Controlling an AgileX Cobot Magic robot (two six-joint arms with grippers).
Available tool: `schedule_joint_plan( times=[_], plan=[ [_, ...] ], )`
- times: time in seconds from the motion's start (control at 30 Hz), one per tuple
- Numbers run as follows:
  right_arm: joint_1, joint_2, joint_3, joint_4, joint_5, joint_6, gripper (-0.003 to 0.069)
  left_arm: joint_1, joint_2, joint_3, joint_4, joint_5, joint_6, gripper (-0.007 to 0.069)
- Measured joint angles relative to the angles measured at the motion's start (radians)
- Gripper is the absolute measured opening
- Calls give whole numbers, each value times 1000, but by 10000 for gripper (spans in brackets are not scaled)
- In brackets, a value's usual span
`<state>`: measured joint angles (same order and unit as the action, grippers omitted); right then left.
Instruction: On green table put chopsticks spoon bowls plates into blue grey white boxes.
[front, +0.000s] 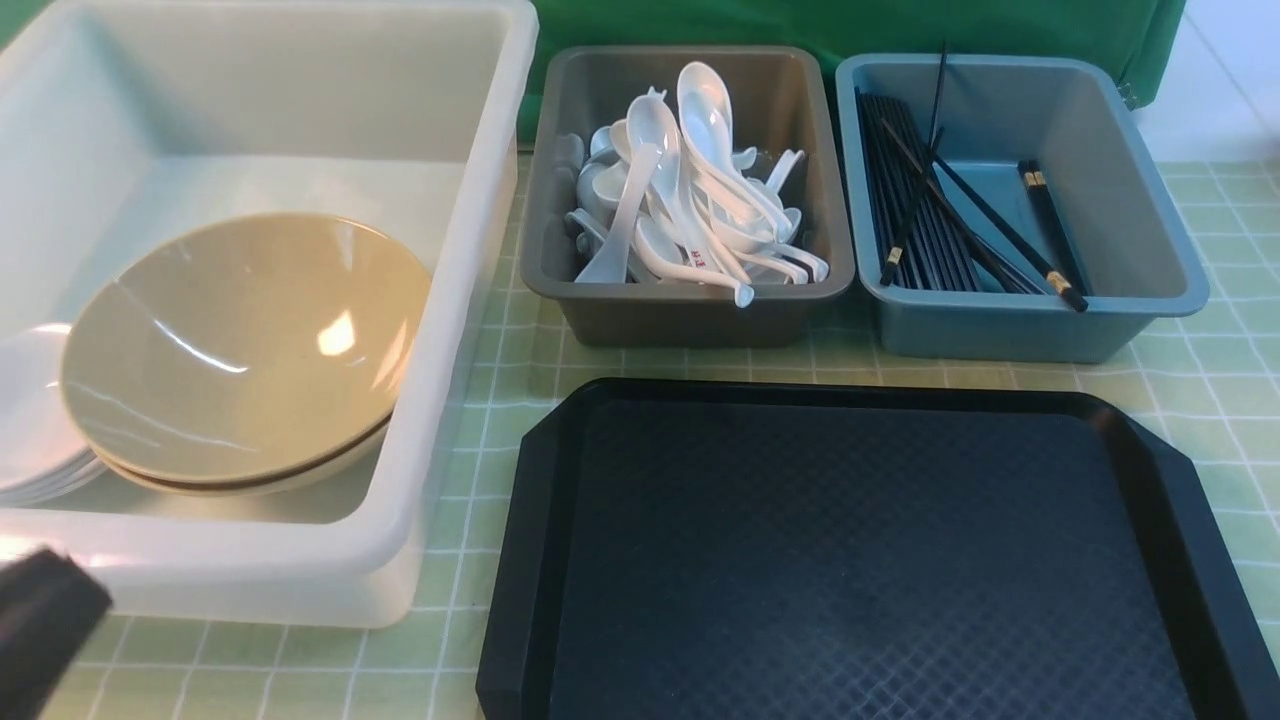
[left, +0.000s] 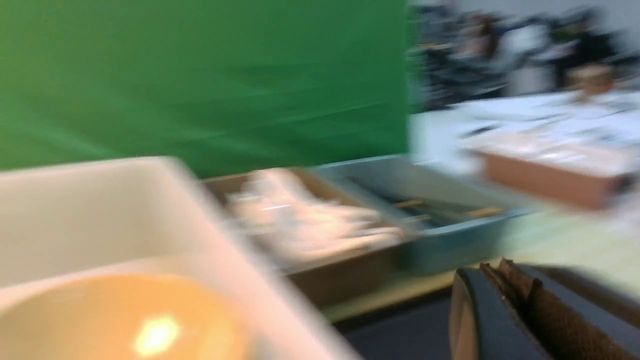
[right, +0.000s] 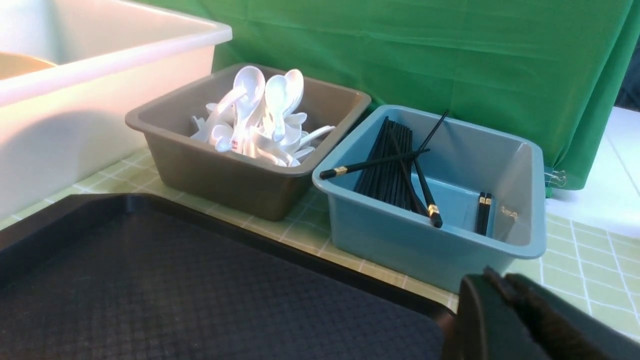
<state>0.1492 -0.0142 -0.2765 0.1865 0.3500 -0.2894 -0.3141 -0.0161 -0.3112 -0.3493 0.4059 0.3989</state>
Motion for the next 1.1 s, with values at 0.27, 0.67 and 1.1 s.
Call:
schedule_joint_plan(
  times=[0.27,0.67,1.1],
  plan=[
    [0,0,0,0,0,0,47,143,0,251,419,-103,-435,-1],
    [0,0,0,0,0,0,47,193,1,335,296,-78,-440,-1],
    [0,0,0,0,0,1,47,126,1,335,296,-79,-440,-1]
  ],
)
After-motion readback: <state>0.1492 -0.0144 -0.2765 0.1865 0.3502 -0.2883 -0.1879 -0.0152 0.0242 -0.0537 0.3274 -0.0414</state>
